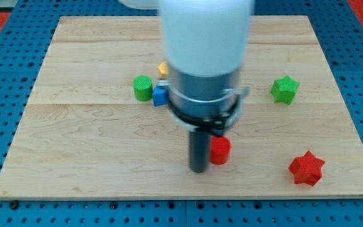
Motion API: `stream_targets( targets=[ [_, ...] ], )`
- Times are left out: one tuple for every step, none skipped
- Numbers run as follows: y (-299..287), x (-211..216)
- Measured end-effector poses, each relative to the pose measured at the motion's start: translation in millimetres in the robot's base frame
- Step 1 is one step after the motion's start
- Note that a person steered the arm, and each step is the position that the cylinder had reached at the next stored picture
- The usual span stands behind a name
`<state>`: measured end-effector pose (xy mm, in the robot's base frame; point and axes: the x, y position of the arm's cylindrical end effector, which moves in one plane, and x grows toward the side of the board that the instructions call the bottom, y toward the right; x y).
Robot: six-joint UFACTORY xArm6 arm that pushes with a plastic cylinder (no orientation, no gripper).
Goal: Move the red circle to the center
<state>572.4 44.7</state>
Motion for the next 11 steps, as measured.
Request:
stream_targets(
  targets=[
    [40, -11],
    [42, -35],
    [79, -55],
    [108, -34],
    [117, -83],
    [54, -134],
    [70, -119],
    [53, -88],
    [12, -124],
    [13, -159],
    [73, -200]
  ],
)
